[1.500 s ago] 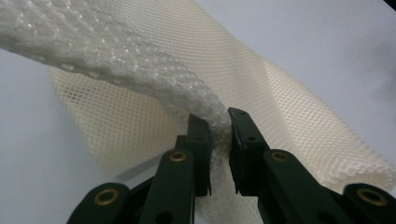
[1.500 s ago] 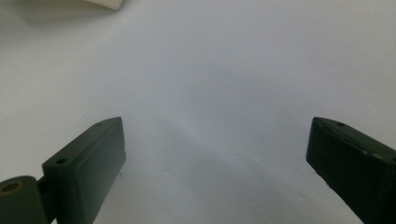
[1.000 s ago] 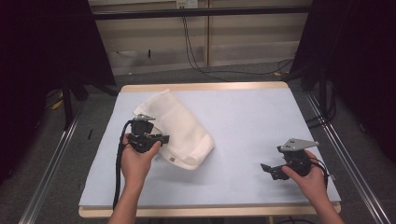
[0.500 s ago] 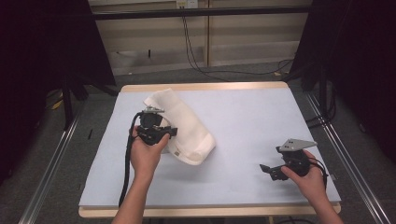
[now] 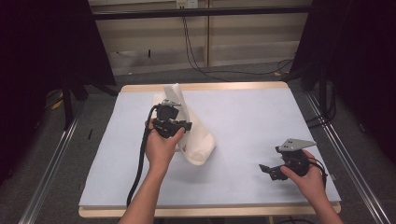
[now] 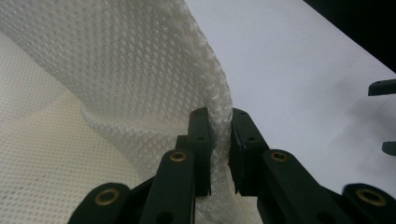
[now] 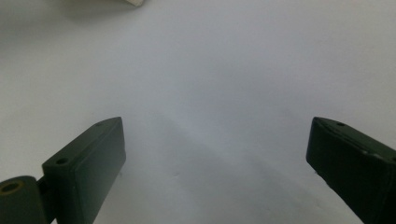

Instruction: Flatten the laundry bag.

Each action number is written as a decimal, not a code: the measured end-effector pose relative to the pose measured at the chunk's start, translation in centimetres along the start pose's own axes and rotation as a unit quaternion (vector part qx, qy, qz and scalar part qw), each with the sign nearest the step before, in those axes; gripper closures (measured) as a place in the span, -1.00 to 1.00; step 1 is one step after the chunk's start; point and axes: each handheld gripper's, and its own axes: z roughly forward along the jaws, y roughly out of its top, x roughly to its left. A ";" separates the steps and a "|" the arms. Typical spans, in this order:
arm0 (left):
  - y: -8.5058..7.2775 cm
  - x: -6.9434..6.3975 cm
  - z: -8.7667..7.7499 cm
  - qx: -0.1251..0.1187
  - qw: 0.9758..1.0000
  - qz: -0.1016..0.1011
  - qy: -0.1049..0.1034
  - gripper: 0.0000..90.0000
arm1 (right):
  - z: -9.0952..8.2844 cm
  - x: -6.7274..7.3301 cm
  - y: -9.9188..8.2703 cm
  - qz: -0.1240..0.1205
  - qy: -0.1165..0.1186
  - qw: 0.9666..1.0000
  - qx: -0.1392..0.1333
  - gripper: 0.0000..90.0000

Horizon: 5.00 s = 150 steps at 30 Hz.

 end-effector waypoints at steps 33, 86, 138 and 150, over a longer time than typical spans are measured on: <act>3.1 -3.5 4.9 -0.038 0.998 0.011 -0.048 -0.06 | -0.2 -0.5 -0.4 0.004 -0.001 1.000 0.001 -0.91; 1.5 -0.2 1.1 -0.044 0.998 0.032 -0.010 -0.44 | 3.7 4.4 8.7 0.094 0.049 0.987 -0.121 0.87; -4.6 8.9 1.2 0.011 0.998 -0.021 0.059 -0.64 | 3.7 -2.5 3.0 0.173 -0.021 0.983 -0.051 -0.03; -5.2 11.6 2.0 0.032 0.996 -0.036 0.070 -0.63 | 3.9 -3.9 4.6 0.154 -0.050 0.985 -0.066 -0.27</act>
